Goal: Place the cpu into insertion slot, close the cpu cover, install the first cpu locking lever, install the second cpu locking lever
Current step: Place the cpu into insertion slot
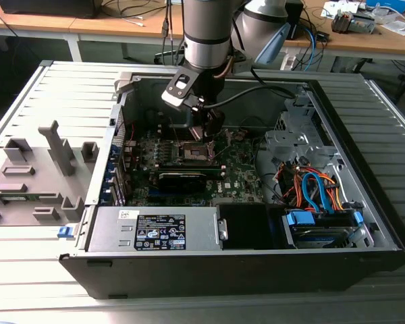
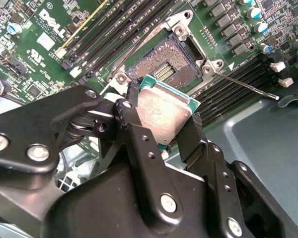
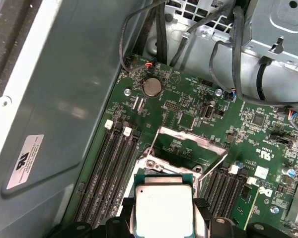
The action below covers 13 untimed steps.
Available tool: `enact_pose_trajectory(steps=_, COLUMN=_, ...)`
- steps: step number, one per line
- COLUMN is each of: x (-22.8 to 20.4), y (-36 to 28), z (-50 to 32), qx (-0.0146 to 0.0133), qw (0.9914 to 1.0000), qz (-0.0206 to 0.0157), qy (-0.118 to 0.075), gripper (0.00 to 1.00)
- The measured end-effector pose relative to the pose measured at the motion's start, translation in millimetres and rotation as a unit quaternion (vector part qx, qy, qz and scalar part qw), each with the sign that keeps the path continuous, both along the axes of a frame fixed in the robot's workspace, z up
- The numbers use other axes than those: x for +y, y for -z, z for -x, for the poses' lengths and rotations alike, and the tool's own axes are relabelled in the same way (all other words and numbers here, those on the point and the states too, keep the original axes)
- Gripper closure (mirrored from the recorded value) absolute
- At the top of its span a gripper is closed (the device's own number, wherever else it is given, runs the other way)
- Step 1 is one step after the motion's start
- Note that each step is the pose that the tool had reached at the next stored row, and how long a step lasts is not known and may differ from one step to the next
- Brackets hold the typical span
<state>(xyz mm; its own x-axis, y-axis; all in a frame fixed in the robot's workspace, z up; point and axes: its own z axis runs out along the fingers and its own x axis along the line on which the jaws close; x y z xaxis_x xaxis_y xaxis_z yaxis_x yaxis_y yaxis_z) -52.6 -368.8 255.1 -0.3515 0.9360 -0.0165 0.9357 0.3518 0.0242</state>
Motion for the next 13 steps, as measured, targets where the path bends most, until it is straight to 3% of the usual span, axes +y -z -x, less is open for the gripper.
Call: enact_pose_trajectory(steps=13, x=0.0, y=0.0, z=0.0, qx=0.0000, qw=0.99999, qz=0.0012, qy=0.003, gripper=0.45)
